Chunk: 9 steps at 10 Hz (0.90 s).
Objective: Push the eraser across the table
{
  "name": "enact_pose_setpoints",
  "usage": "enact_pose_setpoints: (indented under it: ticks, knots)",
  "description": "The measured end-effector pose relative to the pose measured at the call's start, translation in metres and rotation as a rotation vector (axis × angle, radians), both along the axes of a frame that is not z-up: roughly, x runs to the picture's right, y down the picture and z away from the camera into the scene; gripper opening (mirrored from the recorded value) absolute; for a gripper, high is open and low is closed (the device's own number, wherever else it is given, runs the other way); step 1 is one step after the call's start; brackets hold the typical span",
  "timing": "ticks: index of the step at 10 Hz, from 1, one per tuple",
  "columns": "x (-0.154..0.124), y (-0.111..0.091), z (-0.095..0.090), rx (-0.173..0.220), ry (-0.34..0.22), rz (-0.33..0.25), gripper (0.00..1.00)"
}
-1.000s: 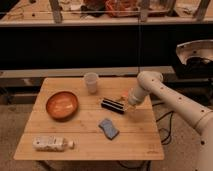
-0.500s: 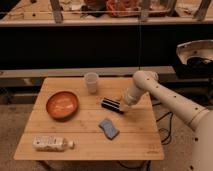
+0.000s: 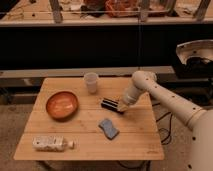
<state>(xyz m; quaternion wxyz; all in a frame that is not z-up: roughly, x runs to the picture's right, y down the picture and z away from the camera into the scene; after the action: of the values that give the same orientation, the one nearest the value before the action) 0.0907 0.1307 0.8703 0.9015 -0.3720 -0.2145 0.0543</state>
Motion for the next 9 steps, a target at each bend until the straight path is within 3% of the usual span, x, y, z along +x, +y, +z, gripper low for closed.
enact_pose_setpoints:
  ticks: [9]
  knots:
    - [-0.020, -0.002, 0.006, -0.028, -0.014, 0.023, 0.00]
